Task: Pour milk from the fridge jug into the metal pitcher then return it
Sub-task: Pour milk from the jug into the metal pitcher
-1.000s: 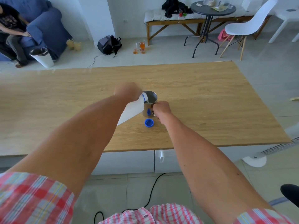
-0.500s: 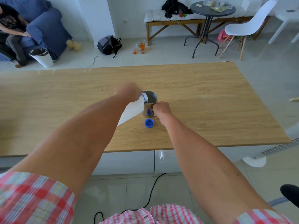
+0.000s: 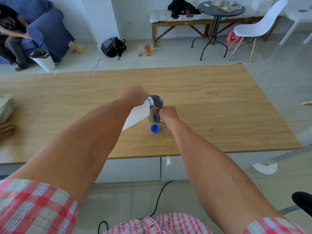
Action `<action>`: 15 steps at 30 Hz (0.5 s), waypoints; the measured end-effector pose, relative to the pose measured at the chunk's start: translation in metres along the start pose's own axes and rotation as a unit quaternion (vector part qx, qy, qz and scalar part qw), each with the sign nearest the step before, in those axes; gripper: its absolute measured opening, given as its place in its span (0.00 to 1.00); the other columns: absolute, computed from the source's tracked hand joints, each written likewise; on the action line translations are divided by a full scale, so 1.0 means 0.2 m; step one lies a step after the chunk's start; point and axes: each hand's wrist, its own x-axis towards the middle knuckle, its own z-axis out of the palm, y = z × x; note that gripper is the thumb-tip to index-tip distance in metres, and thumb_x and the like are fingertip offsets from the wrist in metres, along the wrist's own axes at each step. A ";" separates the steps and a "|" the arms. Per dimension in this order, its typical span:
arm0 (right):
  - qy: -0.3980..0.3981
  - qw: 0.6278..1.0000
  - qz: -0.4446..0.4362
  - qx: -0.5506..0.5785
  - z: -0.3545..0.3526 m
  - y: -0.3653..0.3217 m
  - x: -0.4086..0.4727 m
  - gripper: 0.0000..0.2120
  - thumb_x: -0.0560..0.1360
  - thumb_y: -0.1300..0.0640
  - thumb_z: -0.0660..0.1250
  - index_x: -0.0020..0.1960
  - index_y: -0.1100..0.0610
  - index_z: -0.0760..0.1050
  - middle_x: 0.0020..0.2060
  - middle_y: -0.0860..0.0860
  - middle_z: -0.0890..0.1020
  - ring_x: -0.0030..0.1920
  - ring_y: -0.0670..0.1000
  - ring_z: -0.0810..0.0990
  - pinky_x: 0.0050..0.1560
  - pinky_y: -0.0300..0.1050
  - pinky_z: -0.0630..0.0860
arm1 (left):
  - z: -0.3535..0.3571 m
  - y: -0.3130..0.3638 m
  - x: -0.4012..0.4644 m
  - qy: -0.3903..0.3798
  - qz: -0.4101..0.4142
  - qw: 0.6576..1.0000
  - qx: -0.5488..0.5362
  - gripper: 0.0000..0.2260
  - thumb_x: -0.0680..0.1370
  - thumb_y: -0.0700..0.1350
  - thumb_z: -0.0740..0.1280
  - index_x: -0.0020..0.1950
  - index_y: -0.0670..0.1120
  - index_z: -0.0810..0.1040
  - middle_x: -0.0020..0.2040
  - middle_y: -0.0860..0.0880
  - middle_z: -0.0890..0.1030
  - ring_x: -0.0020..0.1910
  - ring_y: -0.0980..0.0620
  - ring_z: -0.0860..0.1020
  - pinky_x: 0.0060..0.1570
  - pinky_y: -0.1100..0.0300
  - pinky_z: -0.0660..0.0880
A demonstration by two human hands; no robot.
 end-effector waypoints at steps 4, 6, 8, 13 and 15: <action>-0.001 1.000 0.002 -0.001 0.00 0.00 0.00 0.07 0.74 0.66 0.59 0.43 0.57 0.75 0.37 0.55 0.75 0.34 0.54 0.67 0.30 0.43 0.61 | 0.00 0.00 -0.01 0.001 0.001 1.000 0.001 0.13 0.82 0.53 0.58 0.52 0.45 0.76 0.50 0.44 0.78 0.47 0.43 0.76 0.45 0.52 0.69; -0.001 1.000 0.001 -0.002 0.00 0.00 0.00 0.07 0.74 0.66 0.59 0.43 0.57 0.74 0.35 0.54 0.75 0.33 0.53 0.67 0.30 0.43 0.61 | 0.00 0.00 -0.01 0.002 0.002 1.000 0.001 0.13 0.82 0.53 0.58 0.51 0.45 0.75 0.50 0.45 0.78 0.47 0.42 0.76 0.45 0.52 0.69; -0.001 1.000 0.001 -0.002 -0.01 0.00 -0.01 0.08 0.74 0.66 0.59 0.42 0.57 0.73 0.34 0.53 0.74 0.32 0.53 0.67 0.30 0.42 0.61 | 0.00 0.00 -0.01 0.003 0.004 1.000 0.001 0.13 0.82 0.53 0.58 0.52 0.45 0.76 0.50 0.44 0.78 0.48 0.42 0.77 0.45 0.53 0.69; -0.002 1.000 0.006 0.000 0.00 0.00 -0.01 0.08 0.75 0.66 0.59 0.43 0.57 0.75 0.35 0.53 0.75 0.32 0.53 0.67 0.30 0.43 0.62 | 0.00 0.00 0.00 0.000 0.005 1.000 0.001 0.13 0.82 0.53 0.59 0.52 0.45 0.76 0.50 0.44 0.78 0.48 0.42 0.77 0.45 0.53 0.70; -0.002 1.000 0.007 0.003 0.00 0.00 -0.01 0.08 0.75 0.66 0.59 0.44 0.57 0.76 0.34 0.53 0.75 0.32 0.53 0.68 0.30 0.43 0.62 | 0.00 0.00 0.00 0.001 0.005 1.000 0.003 0.13 0.82 0.52 0.59 0.52 0.45 0.77 0.49 0.44 0.78 0.48 0.42 0.77 0.45 0.52 0.69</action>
